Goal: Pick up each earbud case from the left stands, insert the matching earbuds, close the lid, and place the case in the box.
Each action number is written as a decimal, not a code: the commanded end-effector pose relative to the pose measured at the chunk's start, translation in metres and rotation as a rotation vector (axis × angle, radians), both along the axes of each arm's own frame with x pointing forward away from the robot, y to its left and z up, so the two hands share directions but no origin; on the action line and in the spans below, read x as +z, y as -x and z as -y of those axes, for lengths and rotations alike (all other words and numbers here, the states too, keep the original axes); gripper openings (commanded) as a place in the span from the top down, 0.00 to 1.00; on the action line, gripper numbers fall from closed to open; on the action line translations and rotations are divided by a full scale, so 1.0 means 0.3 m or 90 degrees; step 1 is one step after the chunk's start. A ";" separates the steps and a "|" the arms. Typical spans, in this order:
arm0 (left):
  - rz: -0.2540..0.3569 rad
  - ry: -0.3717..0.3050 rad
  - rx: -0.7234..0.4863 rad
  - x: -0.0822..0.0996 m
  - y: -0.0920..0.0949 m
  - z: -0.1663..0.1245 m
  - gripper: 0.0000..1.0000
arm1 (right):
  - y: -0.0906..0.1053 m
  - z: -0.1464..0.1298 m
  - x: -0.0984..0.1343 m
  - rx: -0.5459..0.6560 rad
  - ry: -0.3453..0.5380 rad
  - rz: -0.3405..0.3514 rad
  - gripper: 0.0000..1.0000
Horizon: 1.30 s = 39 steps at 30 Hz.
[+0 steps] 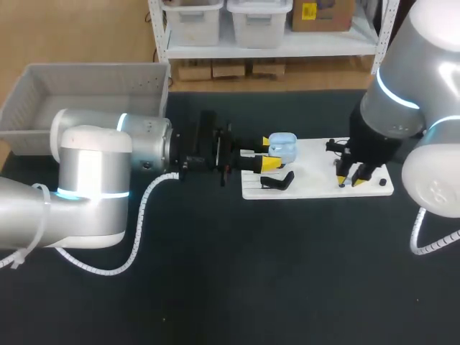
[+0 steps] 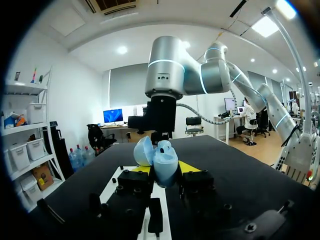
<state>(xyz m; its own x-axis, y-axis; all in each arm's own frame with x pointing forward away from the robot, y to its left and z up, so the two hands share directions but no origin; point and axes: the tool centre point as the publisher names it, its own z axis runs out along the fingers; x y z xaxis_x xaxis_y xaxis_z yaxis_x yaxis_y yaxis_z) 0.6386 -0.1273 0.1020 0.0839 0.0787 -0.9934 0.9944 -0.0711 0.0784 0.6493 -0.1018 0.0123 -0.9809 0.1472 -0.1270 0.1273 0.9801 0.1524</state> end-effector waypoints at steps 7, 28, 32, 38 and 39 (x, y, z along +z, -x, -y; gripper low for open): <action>0.002 0.002 0.003 -0.004 0.003 0.002 1.00 | -0.004 0.003 0.000 -0.003 0.002 0.000 1.00; 0.002 0.002 0.003 -0.004 0.003 0.002 1.00 | 0.103 -0.051 0.363 0.083 0.009 0.032 1.00; 0.002 0.002 0.003 -0.004 0.003 0.002 1.00 | 0.117 -0.094 0.458 0.131 0.022 0.029 1.00; 0.002 0.002 0.003 -0.004 0.003 0.002 1.00 | 0.135 -0.169 0.544 0.195 0.050 0.031 1.00; 0.002 0.002 0.003 -0.004 0.003 0.002 1.00 | 0.139 -0.182 0.555 0.204 0.049 0.030 1.00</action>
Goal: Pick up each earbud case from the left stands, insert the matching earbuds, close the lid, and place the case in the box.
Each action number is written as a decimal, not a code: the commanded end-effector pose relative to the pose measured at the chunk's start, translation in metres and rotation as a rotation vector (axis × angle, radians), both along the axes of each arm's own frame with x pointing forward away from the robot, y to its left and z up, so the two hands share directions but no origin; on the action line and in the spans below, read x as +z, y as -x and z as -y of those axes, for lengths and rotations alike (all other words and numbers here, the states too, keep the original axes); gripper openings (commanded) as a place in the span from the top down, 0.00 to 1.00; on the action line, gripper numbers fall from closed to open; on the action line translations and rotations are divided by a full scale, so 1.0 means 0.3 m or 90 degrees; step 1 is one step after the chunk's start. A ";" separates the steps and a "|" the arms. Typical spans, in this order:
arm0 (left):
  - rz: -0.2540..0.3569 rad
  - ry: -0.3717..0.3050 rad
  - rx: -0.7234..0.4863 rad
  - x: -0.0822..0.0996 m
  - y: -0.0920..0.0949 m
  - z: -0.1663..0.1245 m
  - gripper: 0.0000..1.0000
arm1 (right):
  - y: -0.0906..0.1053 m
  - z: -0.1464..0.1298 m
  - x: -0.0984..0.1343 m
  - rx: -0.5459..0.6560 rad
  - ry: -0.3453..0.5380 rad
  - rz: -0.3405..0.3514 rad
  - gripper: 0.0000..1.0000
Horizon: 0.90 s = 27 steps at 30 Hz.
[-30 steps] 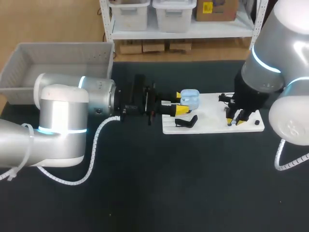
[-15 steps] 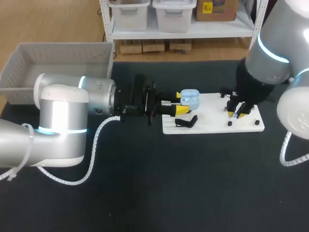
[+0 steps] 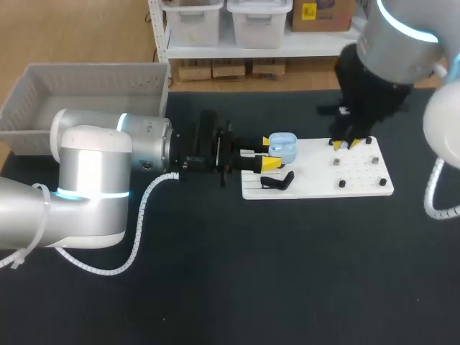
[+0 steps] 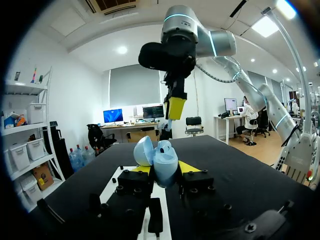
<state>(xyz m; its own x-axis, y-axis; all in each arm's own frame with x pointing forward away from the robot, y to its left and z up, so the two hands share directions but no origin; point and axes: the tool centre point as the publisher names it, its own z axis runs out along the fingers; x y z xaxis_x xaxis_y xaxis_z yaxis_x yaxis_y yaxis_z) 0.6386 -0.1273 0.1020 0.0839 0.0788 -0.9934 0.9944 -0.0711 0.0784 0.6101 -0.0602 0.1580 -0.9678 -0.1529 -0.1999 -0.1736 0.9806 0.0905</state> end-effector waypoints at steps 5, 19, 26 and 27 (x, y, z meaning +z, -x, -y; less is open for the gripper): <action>0.002 0.002 0.003 -0.004 0.003 0.002 1.00 | 0.037 -0.104 0.121 0.061 0.012 -0.039 1.00; 0.002 0.002 0.003 -0.004 0.003 0.002 1.00 | 0.043 -0.152 0.128 0.091 0.017 -0.081 1.00; 0.002 0.002 0.003 -0.004 0.003 0.002 1.00 | 0.042 -0.160 0.130 0.096 0.022 -0.076 1.00; 0.002 0.002 0.003 -0.004 0.003 0.002 1.00 | 0.042 -0.167 0.131 0.106 0.020 -0.072 1.00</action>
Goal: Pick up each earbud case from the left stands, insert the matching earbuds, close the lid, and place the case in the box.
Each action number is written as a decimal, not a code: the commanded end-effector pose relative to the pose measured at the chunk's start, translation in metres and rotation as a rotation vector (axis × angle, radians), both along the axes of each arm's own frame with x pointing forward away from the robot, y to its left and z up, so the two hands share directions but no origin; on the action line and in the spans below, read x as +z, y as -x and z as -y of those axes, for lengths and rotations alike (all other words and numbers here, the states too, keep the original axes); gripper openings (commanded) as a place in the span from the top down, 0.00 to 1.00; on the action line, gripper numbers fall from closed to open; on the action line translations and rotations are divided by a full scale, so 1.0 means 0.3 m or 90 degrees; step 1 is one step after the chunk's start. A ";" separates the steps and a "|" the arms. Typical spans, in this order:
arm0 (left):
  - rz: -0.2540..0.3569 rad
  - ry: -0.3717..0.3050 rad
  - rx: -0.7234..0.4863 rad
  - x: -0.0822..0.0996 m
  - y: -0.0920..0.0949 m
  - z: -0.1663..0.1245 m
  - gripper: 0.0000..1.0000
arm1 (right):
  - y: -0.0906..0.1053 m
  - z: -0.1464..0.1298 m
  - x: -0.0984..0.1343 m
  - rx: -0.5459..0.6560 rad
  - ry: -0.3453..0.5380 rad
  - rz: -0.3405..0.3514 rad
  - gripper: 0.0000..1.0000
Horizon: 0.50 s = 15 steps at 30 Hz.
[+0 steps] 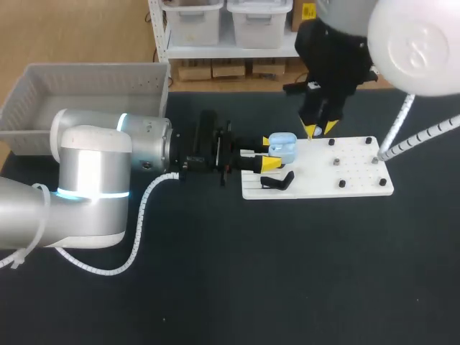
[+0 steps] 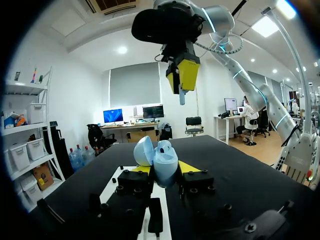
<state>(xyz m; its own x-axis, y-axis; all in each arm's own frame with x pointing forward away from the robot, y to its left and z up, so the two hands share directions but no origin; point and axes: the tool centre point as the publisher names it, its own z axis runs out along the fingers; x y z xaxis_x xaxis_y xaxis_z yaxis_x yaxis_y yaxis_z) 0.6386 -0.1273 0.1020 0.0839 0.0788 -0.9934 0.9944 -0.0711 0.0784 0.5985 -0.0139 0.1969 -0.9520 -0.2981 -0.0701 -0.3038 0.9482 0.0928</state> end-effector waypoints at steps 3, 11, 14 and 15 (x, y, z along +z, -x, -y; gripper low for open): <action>0.002 0.002 0.003 -0.004 0.003 0.002 1.00 | -0.002 -0.029 -0.002 0.035 0.001 0.024 1.00; 0.002 0.002 0.003 -0.004 0.003 0.002 1.00 | -0.005 -0.097 -0.042 0.149 0.036 0.025 1.00; 0.002 0.002 0.003 -0.004 0.003 0.002 1.00 | -0.014 -0.116 -0.056 0.174 0.051 0.022 1.00; 0.002 0.002 0.003 -0.004 0.003 0.002 1.00 | -0.016 -0.122 -0.058 0.176 0.053 0.022 1.00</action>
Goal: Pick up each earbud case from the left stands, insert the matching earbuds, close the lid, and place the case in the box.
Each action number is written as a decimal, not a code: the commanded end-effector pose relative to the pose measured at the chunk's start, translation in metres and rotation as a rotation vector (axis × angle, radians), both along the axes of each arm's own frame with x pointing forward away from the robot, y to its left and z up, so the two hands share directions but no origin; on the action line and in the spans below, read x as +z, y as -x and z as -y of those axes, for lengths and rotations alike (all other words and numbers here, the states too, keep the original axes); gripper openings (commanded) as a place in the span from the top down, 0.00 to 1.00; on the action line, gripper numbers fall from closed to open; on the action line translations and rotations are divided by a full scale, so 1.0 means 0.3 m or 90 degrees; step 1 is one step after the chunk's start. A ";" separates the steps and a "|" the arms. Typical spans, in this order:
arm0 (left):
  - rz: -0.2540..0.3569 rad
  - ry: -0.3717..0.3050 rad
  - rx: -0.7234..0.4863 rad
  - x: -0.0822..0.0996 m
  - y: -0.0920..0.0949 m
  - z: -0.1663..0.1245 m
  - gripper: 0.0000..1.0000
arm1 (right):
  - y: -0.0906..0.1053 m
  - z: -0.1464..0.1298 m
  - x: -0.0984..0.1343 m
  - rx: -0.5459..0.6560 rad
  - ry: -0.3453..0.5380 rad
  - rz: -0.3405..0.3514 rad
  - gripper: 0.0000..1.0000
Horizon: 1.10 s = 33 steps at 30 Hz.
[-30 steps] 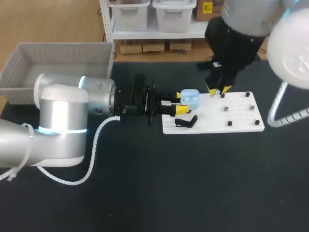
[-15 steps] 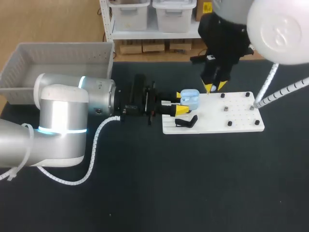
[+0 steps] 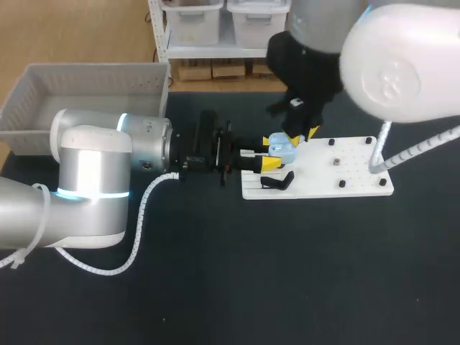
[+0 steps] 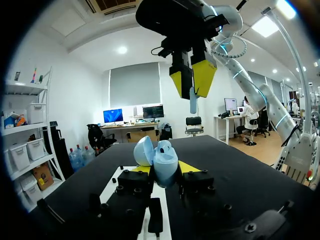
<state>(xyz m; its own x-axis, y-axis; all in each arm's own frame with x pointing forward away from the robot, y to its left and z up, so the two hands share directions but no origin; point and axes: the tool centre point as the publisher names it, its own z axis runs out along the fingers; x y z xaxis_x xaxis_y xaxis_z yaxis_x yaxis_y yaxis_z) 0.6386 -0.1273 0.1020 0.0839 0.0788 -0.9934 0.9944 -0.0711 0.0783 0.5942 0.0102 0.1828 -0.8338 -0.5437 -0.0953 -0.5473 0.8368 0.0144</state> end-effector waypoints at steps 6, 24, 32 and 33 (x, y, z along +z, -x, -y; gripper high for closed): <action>0.002 0.002 0.003 -0.004 0.003 0.002 1.00 | -0.041 -0.068 -0.019 0.013 0.026 -0.004 1.00; 0.002 0.002 0.003 -0.004 0.003 0.002 1.00 | -0.062 -0.083 -0.080 -0.018 0.038 0.014 1.00; 0.002 0.002 0.003 -0.004 0.003 0.002 1.00 | -0.074 -0.078 -0.098 -0.027 0.033 0.028 1.00; 0.002 0.002 0.003 -0.004 0.003 0.002 1.00 | -0.074 -0.079 -0.100 -0.027 0.033 0.028 1.00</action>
<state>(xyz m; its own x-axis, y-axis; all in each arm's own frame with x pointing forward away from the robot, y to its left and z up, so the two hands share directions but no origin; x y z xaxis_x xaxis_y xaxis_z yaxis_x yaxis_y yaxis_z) 0.6386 -0.1273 0.1020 0.0839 0.0788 -0.9934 0.9944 -0.0711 0.0783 0.6193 0.0347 0.1551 -0.8521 -0.5147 -0.0948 -0.5123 0.8574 -0.0495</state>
